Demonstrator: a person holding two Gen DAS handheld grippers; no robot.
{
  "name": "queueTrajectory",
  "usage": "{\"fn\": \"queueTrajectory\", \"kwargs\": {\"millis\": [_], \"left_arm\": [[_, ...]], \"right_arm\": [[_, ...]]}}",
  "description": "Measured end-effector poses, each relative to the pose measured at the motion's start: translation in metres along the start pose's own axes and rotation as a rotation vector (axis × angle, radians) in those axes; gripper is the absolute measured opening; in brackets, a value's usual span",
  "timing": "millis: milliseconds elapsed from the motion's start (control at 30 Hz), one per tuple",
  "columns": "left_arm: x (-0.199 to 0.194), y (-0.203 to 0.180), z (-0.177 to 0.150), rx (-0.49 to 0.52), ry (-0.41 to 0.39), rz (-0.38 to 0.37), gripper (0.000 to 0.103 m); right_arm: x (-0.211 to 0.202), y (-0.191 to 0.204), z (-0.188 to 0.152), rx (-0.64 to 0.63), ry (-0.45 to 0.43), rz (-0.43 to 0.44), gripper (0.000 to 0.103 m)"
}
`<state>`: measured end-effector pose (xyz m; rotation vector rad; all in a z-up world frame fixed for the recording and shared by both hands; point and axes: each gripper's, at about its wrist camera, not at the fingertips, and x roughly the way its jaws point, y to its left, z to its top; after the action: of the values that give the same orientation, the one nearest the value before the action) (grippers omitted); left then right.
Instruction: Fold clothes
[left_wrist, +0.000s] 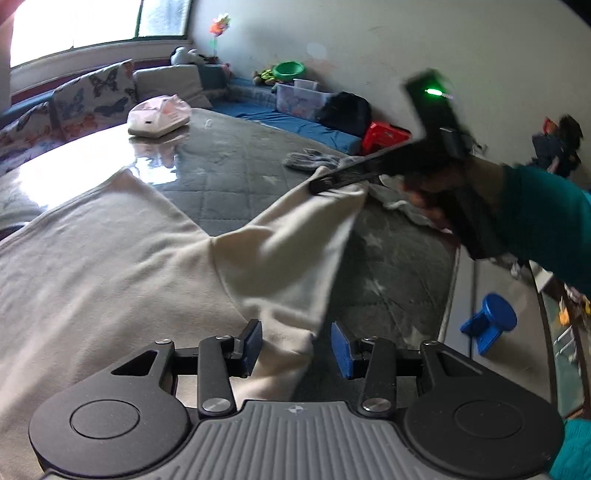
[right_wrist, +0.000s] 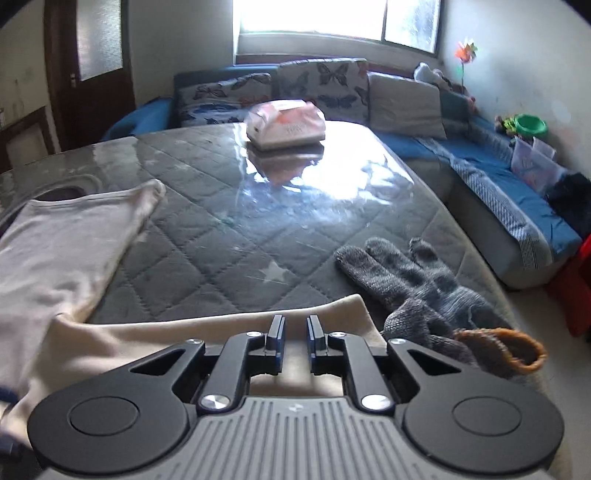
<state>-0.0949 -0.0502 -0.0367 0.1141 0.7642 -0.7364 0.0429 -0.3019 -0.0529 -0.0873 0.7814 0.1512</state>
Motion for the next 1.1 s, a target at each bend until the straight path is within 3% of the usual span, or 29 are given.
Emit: {"fn": "queueTrajectory", "kwargs": {"millis": [200,400,633,867,1100], "left_arm": [[-0.001,-0.002,-0.002,0.003,0.003,-0.025,0.052],[-0.024,0.023,0.004,-0.047,-0.047,0.044,0.052],[-0.047,0.102,0.013,-0.220,-0.072,0.301,0.052],[-0.062,0.193,0.018,-0.381,-0.081,0.566,0.052],[-0.045,0.249,0.027,-0.424,-0.048,0.643,0.052]], "right_arm": [[0.014,-0.019,0.004,0.071,-0.034,0.000,0.020],[0.005,-0.001,0.015,-0.013,-0.022,0.005,0.032],[0.011,0.046,0.048,-0.099,-0.007,0.166,0.032],[0.051,0.102,0.081,-0.151,0.039,0.293,0.031],[0.089,0.123,0.098,-0.135,0.073,0.298,0.030]]}}
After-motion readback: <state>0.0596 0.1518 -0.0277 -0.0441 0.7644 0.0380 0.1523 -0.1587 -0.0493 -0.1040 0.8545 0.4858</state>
